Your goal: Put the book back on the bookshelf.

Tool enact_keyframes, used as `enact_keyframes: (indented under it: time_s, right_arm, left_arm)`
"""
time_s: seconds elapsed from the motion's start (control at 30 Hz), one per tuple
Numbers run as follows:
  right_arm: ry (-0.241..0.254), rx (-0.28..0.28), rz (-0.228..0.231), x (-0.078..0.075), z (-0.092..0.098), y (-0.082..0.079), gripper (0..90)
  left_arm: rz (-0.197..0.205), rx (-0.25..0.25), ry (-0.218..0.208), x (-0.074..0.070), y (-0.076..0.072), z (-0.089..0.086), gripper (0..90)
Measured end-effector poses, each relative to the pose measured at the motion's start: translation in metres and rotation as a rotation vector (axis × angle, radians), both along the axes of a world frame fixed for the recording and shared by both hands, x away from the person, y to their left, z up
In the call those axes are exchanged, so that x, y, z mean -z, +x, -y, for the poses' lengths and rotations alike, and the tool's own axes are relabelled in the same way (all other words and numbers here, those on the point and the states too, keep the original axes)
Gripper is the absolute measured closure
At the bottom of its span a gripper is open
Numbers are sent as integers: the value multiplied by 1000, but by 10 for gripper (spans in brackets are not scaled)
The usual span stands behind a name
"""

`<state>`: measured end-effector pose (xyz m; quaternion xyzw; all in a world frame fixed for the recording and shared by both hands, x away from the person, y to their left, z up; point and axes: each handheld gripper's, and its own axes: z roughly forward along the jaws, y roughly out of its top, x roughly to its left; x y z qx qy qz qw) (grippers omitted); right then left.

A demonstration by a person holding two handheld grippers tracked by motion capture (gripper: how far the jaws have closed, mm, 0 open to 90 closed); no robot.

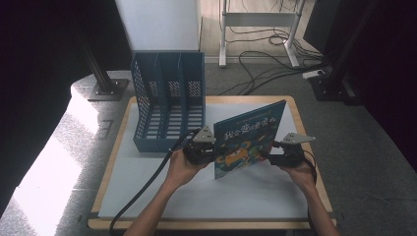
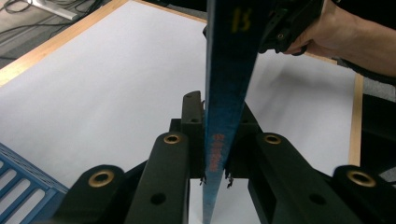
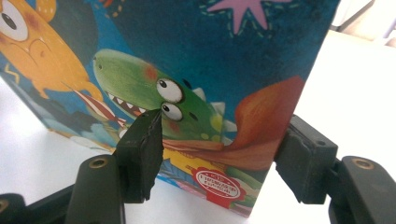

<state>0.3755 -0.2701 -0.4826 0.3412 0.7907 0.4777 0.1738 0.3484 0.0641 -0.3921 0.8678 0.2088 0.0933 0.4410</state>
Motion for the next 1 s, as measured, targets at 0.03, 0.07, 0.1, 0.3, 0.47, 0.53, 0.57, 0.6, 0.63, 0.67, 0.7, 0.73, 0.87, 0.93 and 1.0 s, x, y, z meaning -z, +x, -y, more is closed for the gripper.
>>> enact_keyframes:
  time_s: [0.03,0.07,0.1,0.3,0.47,0.53,0.57,0.6,0.63,0.67,0.7,0.73,0.87,0.93,1.0]
  right_arm:
    - [1,7,0,0,-1,-1,359]
    - [1,7,0,0,-1,-1,359]
    - [4,6,3,0,-1,-1,361]
    - [56,-14,10,-2,2,1,367]
    - [64,-20,33,-15,-5,4,374]
    - [63,-23,34,-18,-7,5,374]
    - [61,-26,42,-24,-13,8,374]
    - [63,-28,44,-25,-15,9,374]
    - [62,-30,45,-27,-17,10,374]
    - [62,-30,45,-27,-17,10,374]
    - [65,-37,50,-30,-23,13,375]
    - [65,-37,50,-30,-23,13,375]
    - [80,-54,57,-35,-35,18,380]
    - [85,-68,59,-40,-44,23,382]
    - [87,-75,63,-43,-49,25,382]
  left_arm:
    - [3,-1,-7,0,0,0,809]
    - [3,-1,-7,0,0,0,809]
    - [5,0,-15,1,0,0,810]
    - [2,5,-69,-5,1,-6,820]
    - [8,-12,-99,-15,2,-16,819]
    - [15,-16,-101,-17,2,-19,818]
    - [22,-25,-104,-21,2,-24,817]
    - [25,-30,-104,-23,2,-25,817]
    - [28,-34,-100,-25,2,-28,816]
    - [28,-34,-100,-25,2,-28,816]
    - [32,-40,-96,-29,2,-33,816]
    - [32,-40,-96,-29,2,-33,816]
    - [41,-55,-91,-37,1,-44,816]
    - [45,-66,-97,-43,2,-53,816]
    - [47,-71,-103,-46,2,-58,817]
